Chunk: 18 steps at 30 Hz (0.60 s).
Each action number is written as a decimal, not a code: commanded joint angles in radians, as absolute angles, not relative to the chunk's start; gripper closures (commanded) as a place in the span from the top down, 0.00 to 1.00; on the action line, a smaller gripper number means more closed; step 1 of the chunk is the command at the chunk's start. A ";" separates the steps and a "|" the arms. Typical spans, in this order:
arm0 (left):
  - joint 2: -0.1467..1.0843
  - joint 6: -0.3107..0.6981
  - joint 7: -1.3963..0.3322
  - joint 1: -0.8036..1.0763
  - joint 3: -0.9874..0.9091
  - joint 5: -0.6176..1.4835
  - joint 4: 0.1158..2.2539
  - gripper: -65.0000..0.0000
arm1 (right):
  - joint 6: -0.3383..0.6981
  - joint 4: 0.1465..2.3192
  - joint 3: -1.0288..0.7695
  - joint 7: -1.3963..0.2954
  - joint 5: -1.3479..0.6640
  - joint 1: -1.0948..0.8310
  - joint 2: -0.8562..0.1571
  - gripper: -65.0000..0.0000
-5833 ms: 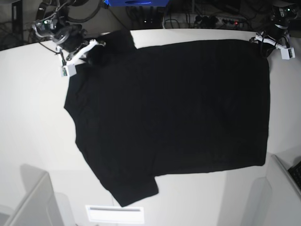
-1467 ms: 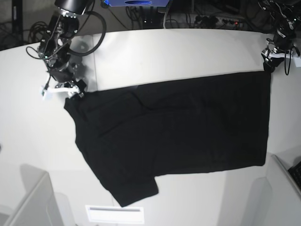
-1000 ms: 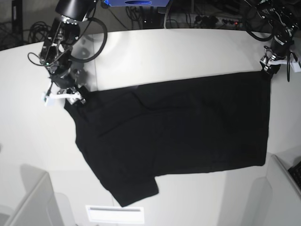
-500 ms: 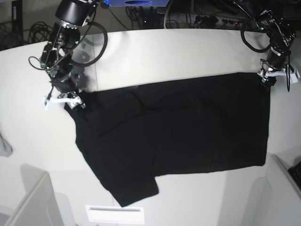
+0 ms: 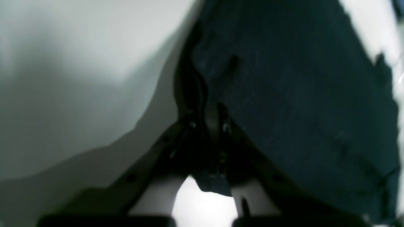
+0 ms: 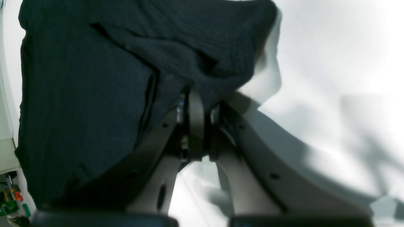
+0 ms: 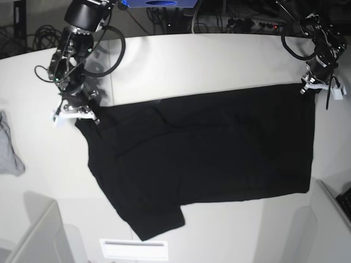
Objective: Fold the T-shirt properly
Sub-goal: 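Lift the shoulder edge with both grippers and pull it taut, then pull the shirt further toward the robot and release both grippers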
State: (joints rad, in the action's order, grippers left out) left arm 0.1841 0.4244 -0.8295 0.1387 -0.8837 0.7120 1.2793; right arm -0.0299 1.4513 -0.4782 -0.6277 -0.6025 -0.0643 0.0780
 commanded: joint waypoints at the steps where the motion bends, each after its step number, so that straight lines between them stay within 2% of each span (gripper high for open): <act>1: 0.186 0.418 -0.857 0.139 -0.874 0.659 1.287 0.00 | -0.028 1.465 -0.479 -0.611 -0.607 -0.058 0.068 0.00; 10: 0.208 0.420 -0.857 0.162 -0.871 0.645 1.290 0.00 | -0.028 1.508 -0.479 -0.610 -0.607 -0.124 0.067 0.00; 18: 0.217 0.420 -0.857 0.249 -0.872 0.647 1.412 0.00 | -0.028 1.620 -0.479 -0.613 -0.607 -0.223 0.076 0.00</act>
State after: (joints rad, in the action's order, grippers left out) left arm 0.2016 0.4263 -0.8528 0.2497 -0.8654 0.6579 1.3983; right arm -0.0265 1.5986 -0.4778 -0.6296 -0.6029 -0.2306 0.0803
